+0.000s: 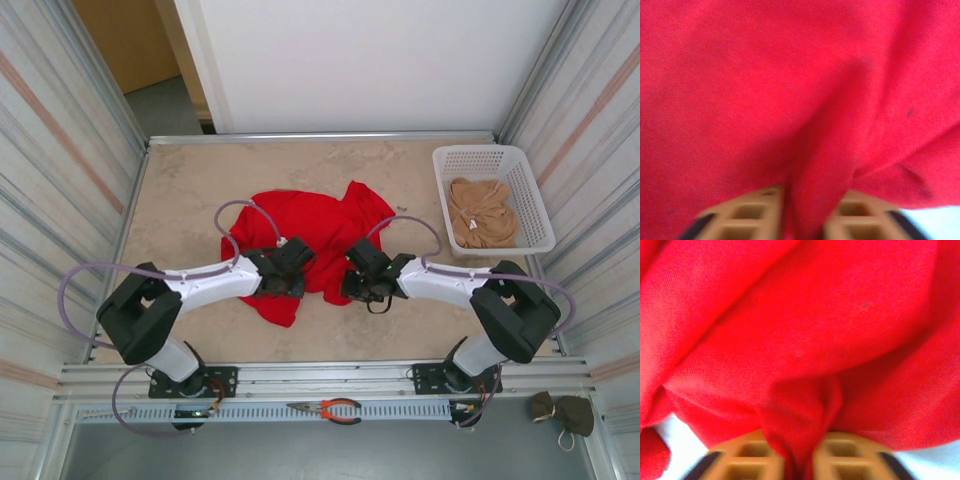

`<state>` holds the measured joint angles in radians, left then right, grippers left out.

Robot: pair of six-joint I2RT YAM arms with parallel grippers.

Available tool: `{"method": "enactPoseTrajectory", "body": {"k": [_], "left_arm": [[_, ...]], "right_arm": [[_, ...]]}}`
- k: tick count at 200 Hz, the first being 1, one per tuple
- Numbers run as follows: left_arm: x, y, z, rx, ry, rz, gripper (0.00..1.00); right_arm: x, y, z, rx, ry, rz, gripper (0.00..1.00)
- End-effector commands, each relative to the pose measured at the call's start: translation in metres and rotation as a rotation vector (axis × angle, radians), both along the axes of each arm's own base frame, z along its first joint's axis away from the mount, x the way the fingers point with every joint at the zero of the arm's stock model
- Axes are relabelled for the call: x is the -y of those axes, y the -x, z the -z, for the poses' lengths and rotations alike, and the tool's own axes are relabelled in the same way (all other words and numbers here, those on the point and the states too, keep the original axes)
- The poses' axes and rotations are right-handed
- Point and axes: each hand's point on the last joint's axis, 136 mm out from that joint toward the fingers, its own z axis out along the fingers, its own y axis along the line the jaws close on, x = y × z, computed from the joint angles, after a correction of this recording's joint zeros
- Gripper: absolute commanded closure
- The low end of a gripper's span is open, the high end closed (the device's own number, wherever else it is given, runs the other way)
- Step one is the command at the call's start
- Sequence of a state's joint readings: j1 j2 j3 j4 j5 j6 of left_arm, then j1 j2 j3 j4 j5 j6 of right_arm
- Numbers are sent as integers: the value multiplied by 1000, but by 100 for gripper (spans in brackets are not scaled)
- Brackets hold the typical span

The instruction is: Fold the inside-out t-shirt

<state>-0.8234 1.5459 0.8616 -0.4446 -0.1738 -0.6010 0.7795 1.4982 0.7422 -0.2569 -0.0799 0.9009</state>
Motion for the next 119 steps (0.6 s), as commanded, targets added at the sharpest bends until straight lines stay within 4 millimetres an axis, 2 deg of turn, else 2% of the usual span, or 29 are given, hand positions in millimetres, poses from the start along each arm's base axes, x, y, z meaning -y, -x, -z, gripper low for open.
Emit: {"method": "enactPoseTrajectory", "body": {"k": [1,42,66,82,92,107,119], "left_arm": [[-17,-28,-35,98,20,-41,100],[-55,-61,-152,250,313,-127,100],[-78,-67,-196,282,421,-157,100],[-91,-69,-211,295,450,-172,100],[-99,-72,-214,300,459,-187,100],[-115,-80,-210,295,455,-224,100],[-127,-90,-200,280,443,-251,100]], "right_arm": [[18,-30,-40,100,-46,28,100],[92,-55,-134,242,-104,92,100],[112,-57,-178,294,-127,86,100],[118,-55,-198,330,-124,85,100],[121,-53,-202,337,-120,89,100],[126,-50,-195,323,-103,101,100],[125,-48,-184,303,-115,105,100]]}}
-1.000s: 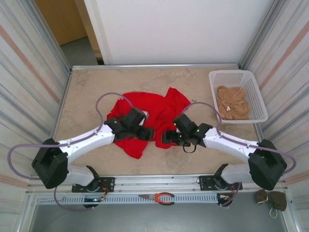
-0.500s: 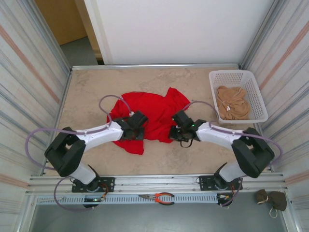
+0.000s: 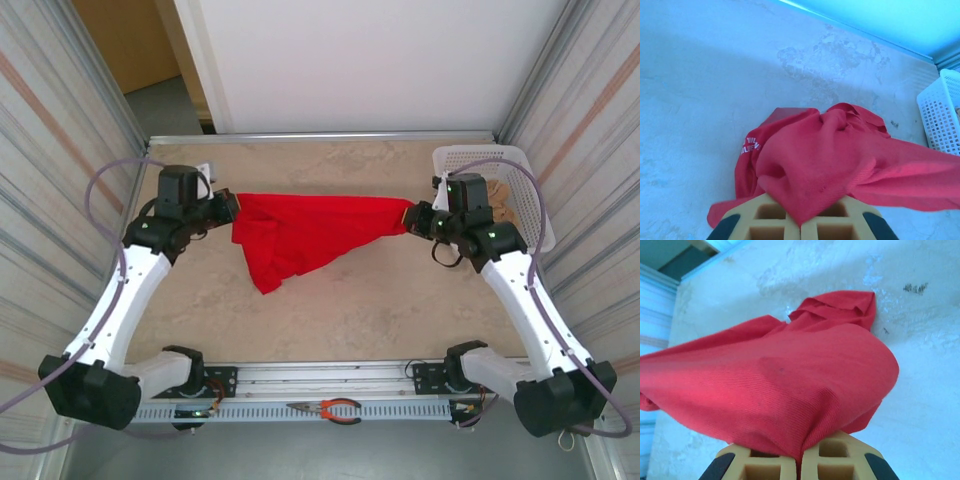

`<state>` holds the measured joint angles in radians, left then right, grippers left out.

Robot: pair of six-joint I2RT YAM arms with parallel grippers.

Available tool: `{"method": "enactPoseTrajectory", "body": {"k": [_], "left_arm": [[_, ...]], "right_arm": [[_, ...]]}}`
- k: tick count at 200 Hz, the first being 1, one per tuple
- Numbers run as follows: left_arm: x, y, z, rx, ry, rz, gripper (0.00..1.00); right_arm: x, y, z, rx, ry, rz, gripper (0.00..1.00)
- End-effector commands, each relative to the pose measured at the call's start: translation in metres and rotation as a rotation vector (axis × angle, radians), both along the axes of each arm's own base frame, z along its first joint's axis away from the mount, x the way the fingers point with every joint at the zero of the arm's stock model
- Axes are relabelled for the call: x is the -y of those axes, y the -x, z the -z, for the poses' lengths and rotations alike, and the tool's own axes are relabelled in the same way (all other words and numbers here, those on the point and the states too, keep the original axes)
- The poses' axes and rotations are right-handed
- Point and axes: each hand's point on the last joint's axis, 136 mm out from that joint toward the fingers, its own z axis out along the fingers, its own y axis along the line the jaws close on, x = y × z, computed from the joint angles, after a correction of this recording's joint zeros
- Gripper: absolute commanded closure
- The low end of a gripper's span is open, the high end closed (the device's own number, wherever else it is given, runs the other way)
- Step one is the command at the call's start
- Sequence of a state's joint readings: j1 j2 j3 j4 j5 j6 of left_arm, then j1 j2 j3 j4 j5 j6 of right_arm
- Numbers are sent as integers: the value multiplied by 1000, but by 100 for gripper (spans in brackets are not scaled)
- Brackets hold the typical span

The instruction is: Fold the inside-out t-shirt

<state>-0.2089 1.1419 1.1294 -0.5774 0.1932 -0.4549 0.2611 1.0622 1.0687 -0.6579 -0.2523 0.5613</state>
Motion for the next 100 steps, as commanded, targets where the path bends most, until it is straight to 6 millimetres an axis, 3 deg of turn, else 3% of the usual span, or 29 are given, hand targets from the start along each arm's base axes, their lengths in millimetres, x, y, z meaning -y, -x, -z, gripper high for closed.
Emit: {"method": "enactPoseTrajectory", "body": {"k": [1,26,33,41,54,76,100], "left_arm": [[-13,-3,18,-73,2,23,100],[-26,-36,39,-116,-2,21,100],[-25,-45,42,-123,-5,36,88],[-22,-54,45,-130,-9,52,66],[-14,-59,46,-118,-11,76,45],[13,-47,42,-62,-37,130,34],[65,-13,48,16,-94,235,32]], "right_arm": [[4,18,26,-88,29,-34,100],[-11,19,33,-106,-61,-73,100],[-16,18,32,-110,-86,-90,100],[-20,17,30,-113,-104,-105,100],[-25,14,25,-109,-120,-120,100],[-30,10,15,-89,-138,-138,100],[-35,5,5,-73,-159,-154,100]]}}
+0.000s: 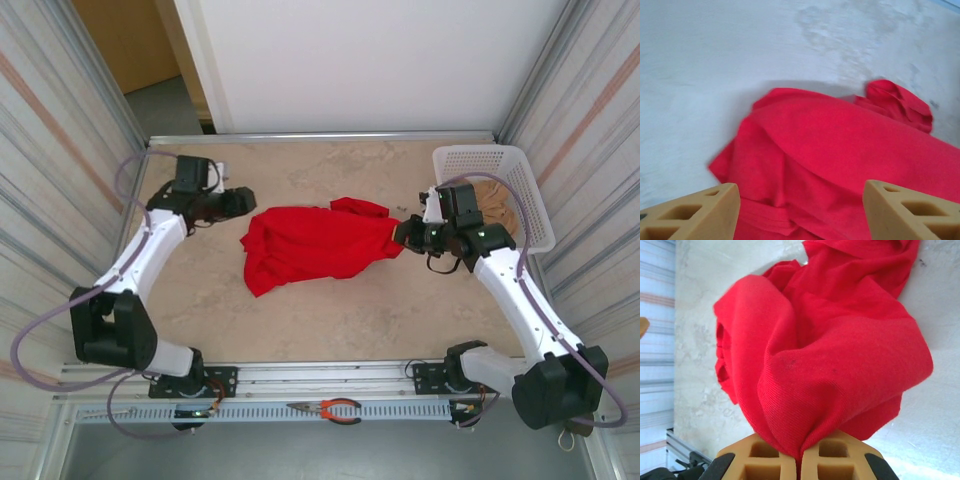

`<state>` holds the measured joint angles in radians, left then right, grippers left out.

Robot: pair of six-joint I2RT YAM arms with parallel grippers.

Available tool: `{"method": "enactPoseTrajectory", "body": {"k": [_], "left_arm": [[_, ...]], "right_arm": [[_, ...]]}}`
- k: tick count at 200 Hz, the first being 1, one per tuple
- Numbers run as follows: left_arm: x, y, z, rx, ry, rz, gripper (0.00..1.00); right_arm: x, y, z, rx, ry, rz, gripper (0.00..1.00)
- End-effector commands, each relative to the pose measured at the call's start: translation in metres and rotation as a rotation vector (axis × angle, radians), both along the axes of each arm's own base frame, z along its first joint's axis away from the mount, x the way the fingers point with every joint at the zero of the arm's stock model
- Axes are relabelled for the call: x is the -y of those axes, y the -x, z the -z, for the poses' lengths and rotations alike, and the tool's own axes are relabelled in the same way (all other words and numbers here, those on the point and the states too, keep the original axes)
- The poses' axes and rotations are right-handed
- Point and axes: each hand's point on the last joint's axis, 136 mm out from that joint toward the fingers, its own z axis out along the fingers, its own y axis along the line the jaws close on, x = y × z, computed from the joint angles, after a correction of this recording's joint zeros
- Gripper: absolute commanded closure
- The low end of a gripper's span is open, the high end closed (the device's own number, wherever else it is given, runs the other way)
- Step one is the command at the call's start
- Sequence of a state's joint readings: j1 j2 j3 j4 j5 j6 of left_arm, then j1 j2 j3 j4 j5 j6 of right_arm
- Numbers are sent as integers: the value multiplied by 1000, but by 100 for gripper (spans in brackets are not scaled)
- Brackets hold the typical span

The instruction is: Fold the inside-out t-shirt

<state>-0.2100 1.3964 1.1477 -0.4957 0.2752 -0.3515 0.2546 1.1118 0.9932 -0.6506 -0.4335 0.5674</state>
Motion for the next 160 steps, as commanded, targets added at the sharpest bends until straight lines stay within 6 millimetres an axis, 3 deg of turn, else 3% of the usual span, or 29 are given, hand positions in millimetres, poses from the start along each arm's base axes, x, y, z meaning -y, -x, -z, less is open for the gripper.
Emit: {"method": "enactPoseTrajectory", "body": {"k": [1,39,64,92,122,132,150,160], "left_arm": [[45,27,-15,143,-38,117,31],[133,79,16,312,-188,323,30],[182,99,34,414,-305,433,29],[217,95,46,469,-417,462,28],[230,73,54,477,-501,428,30],[231,66,52,474,-500,424,41],[227,62,37,489,-454,425,85],[222,63,23,502,-421,425,100]], "right_arm": [[-11,-11,-33,76,-68,-30,100],[-17,-19,-41,88,-87,-37,100],[-19,-21,-44,94,-95,-36,100],[-24,-21,-43,90,-98,-40,100],[-29,-18,-43,91,-99,-47,100],[-28,-17,-46,96,-96,-47,100],[-21,-14,-50,114,-74,-30,100],[-14,-13,-54,124,-63,-17,100]]}}
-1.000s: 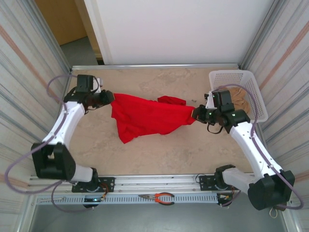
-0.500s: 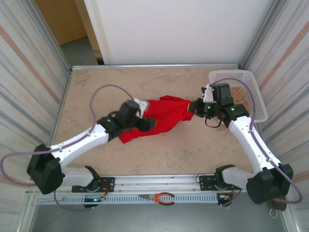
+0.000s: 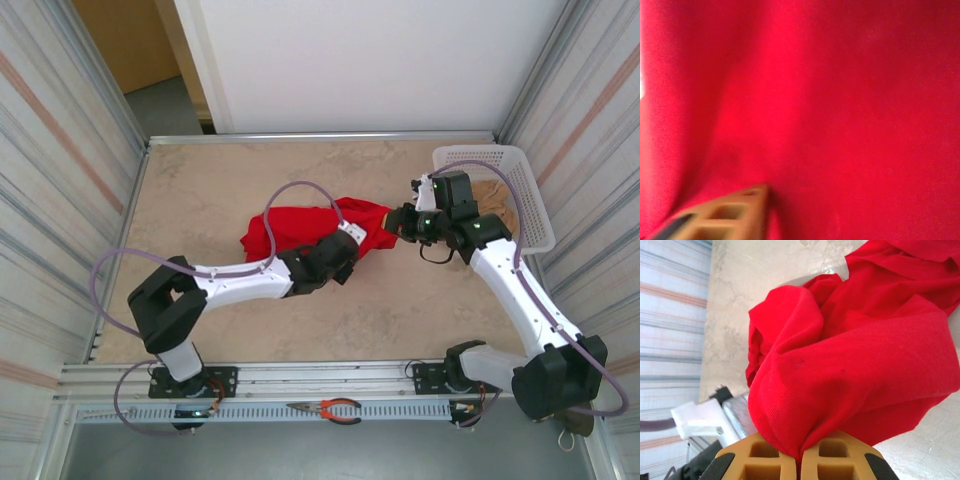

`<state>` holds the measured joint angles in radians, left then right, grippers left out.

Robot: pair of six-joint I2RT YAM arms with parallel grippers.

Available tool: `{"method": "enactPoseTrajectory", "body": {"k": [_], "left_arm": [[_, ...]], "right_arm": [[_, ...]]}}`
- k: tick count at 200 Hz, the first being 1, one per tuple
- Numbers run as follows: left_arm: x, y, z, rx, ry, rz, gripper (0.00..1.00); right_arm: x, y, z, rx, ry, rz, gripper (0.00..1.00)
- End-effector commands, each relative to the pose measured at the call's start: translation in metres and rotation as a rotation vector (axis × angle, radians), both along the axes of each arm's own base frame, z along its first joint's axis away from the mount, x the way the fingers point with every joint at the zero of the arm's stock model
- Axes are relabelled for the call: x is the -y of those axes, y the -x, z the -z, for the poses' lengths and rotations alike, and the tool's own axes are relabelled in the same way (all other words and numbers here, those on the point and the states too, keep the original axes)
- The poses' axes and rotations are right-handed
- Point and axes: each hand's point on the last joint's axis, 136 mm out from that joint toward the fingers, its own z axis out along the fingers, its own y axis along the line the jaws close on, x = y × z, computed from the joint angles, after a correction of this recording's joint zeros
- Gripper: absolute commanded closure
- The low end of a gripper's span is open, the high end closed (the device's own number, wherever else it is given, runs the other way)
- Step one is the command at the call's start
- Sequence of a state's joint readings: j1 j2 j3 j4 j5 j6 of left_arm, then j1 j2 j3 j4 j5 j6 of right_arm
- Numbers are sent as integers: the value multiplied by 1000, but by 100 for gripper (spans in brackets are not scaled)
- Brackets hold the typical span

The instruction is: Fold the inside-out t-shirt

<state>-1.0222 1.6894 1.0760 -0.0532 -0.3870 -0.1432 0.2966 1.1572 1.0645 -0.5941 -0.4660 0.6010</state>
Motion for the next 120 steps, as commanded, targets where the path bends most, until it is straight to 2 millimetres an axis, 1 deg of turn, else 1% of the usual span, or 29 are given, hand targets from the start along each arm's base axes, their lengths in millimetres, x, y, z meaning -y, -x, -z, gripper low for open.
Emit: {"method": "enactPoseTrajectory", "body": {"k": [1,21,40,52,71,81,85,93,102,109,115,120], "left_arm": [[-8,-13,-49,81,79,-10,100],[-20,-2,-80,39,190,57,100],[-25,19,-111,-40,312,181,100],[-33,31,-130,-64,351,222,100],[-40,52,-161,-105,437,312,100],[-45,60,-173,-124,484,340,100],[-47,61,-176,-135,505,345,100],[-51,60,-181,-167,555,341,100],[-53,56,-182,-218,616,344,100],[-53,50,-178,-256,649,338,100],[-53,43,-170,-284,660,318,100],[-53,37,-162,-308,663,299,100]], "right_arm": [[9,0,-29,71,-4,29,100],[24,3,-41,98,1,64,100],[34,5,-54,122,2,83,100],[36,8,-63,139,-3,79,100],[34,12,-84,172,-12,63,100],[33,11,-92,185,-17,56,100],[33,10,-96,192,-17,54,100],[32,4,-95,186,-9,52,100],[33,-6,-89,176,5,59,99],[32,-16,-80,160,12,64,97],[31,-25,-72,147,21,66,96],[31,-35,-60,123,35,71,95]]}}
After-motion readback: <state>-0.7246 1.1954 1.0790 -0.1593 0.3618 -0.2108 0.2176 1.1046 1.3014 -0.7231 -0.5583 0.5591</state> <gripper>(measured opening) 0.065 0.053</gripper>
